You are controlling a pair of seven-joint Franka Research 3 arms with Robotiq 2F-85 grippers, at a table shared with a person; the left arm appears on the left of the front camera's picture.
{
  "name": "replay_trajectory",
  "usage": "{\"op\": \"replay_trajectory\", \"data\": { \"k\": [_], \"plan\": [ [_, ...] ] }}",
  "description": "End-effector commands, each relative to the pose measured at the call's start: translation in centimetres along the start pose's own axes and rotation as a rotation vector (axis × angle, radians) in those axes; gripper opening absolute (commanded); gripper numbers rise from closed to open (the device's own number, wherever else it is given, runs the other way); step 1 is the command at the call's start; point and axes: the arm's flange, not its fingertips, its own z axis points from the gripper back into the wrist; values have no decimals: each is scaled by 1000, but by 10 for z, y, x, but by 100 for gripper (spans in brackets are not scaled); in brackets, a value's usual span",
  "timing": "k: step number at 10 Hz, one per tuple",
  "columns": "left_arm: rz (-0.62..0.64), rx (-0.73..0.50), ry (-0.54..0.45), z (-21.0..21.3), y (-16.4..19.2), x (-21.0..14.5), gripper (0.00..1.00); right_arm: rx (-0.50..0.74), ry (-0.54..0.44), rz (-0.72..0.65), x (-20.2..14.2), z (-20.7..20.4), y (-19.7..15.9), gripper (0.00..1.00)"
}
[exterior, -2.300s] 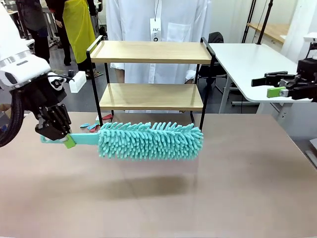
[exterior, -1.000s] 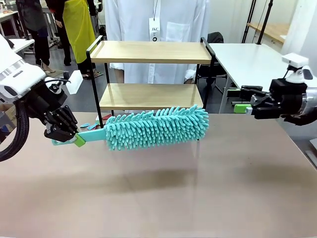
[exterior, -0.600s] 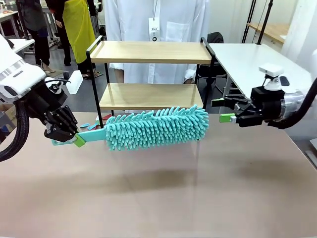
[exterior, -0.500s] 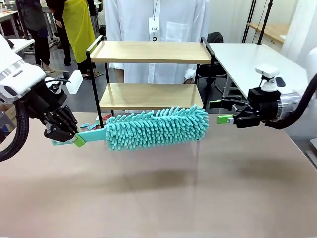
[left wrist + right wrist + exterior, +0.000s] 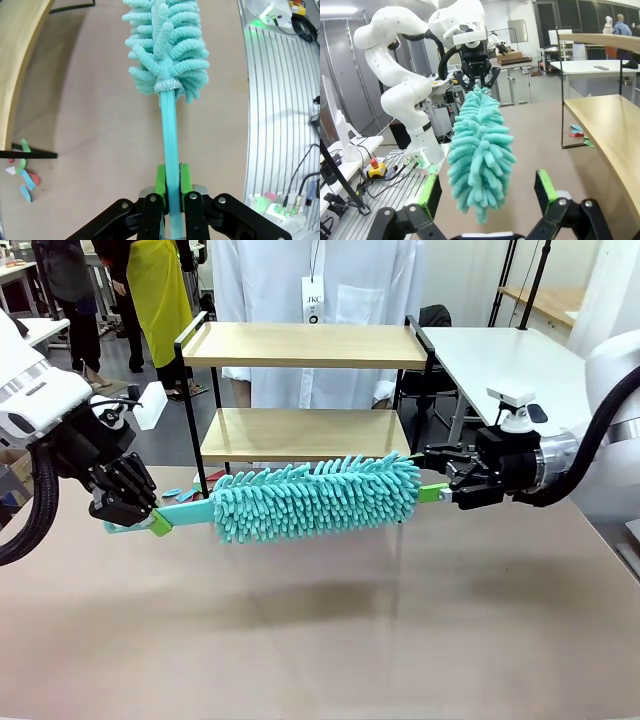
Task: Clean the shelf.
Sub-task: Hand the Duster back to the human.
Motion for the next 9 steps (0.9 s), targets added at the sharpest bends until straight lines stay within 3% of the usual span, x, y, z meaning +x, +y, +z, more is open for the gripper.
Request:
{"op": "replay_trajectory", "data": {
  "k": [1,8,9],
  "plan": [
    [15,-3,-3,2,0,1,13,-13,-29,-20,3,-19,7,100],
    [15,-3,-3,2,0,1,13,11,-35,-17,-5,-74,7,100],
    [15,-3,-3,2,0,1,13,1,-44,-25,-4,-76,8,41]
  ]
}}
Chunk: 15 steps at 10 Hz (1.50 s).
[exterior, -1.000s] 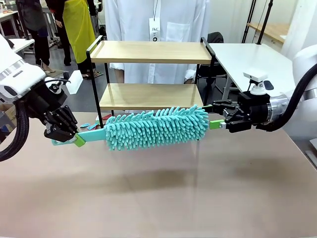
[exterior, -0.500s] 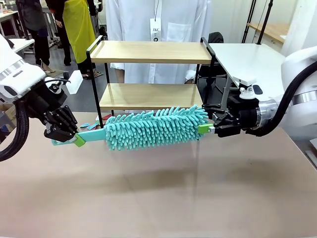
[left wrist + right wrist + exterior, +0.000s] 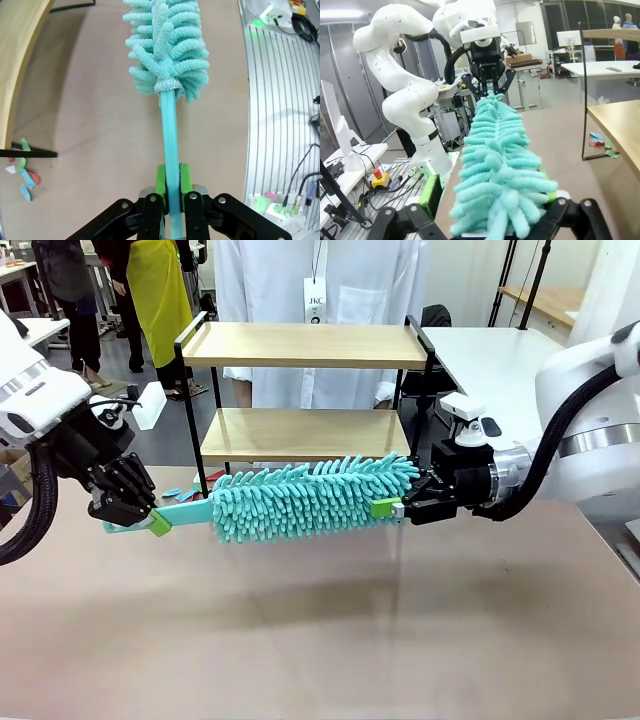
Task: Clean the shelf.
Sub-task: Hand the Duster back to the human.
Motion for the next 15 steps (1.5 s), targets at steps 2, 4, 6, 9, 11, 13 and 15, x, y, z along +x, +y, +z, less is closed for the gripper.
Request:
{"op": "replay_trajectory", "data": {
  "k": [2,4,6,9,11,13,15],
  "plan": [
    [11,-3,-5,2,0,3,13,-24,-9,-7,2,-5,-5,0],
    [11,-3,-5,2,0,3,13,-24,-5,-2,1,-2,-4,0],
    [11,-3,-5,2,0,3,13,-26,-1,1,1,0,-5,4],
    [11,-3,-5,2,0,3,13,-33,18,11,0,0,-5,0],
    [11,-3,-5,2,0,3,13,-50,14,33,0,1,-4,0],
    [11,-3,-5,2,0,3,13,-27,10,3,-1,3,-3,0],
    [12,-9,-9,0,0,0,70,-27,10,3,-1,3,-3,0]
  ]
}}
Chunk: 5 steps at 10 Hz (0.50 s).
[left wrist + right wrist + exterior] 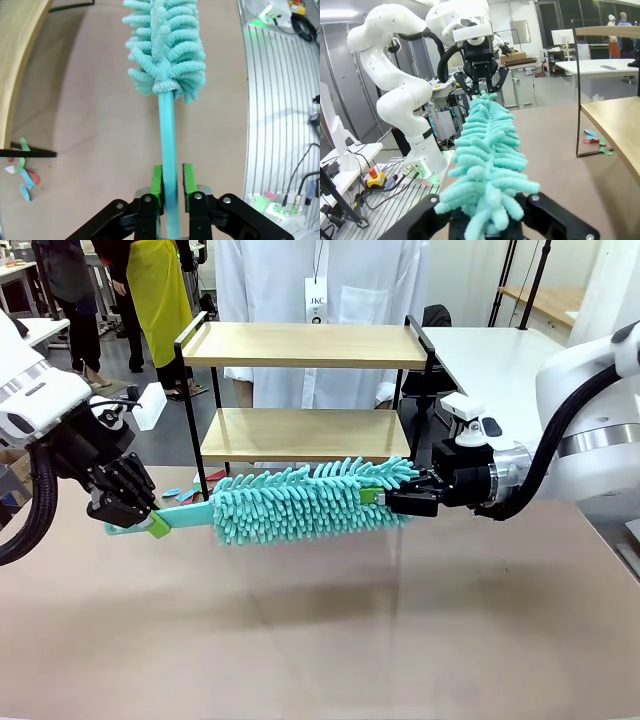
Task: Clean the shelf.
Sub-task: Hand the Duster back to the human.
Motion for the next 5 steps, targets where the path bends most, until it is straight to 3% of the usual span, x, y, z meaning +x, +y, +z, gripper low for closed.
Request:
{"op": "replay_trajectory", "data": {
  "k": [1,2,3,5],
  "plan": [
    [21,-11,-35,1,-1,0,100,-2,-1,1,1,0,0,0],
    [24,-34,-73,5,0,0,74,-2,-1,1,1,0,0,0],
    [32,-54,-130,14,1,-3,100,-2,-1,1,1,0,0,0],
    [68,-89,-288,42,12,-25,100,-2,-1,1,1,0,0,0]
  ]
}}
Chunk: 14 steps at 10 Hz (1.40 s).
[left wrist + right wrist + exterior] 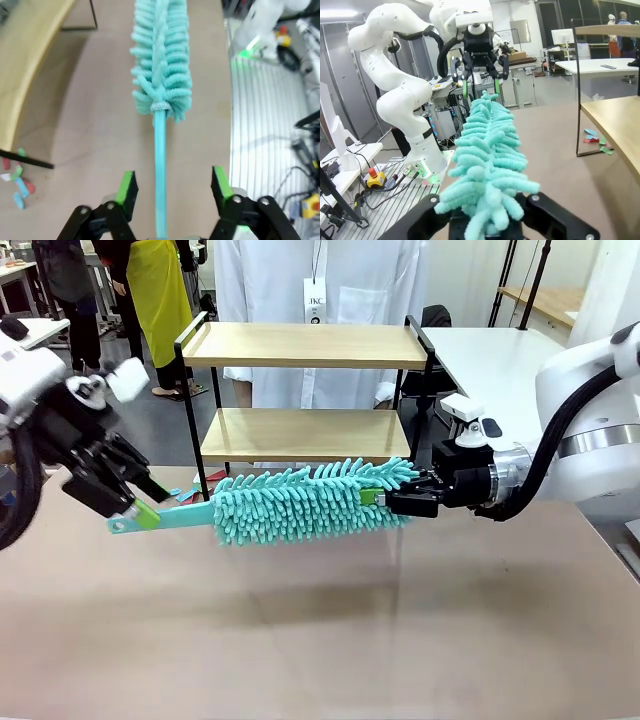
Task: Clean the shelf.
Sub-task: Hand the Duster back to the human.
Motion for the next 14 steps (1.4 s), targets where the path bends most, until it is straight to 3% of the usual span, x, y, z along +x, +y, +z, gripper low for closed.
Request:
{"op": "replay_trajectory", "data": {
  "k": [1,6,9,10,11,14],
  "plan": [
    [28,-43,-189,33,11,-24,100,-1,-1,2,2,0,0,0],
    [68,-11,-456,108,22,-108,100,-1,-1,2,2,0,0,0],
    [24,91,-492,127,21,-120,100,-1,-1,2,2,0,0,0],
    [90,38,-450,125,17,-128,100,-1,-1,2,2,0,0,0],
    [90,38,-450,125,17,-128,100,0,0,-1,0,0,0,17],
    [90,38,-450,125,17,-128,100,-125,-92,90,64,41,31,17]
  ]
}}
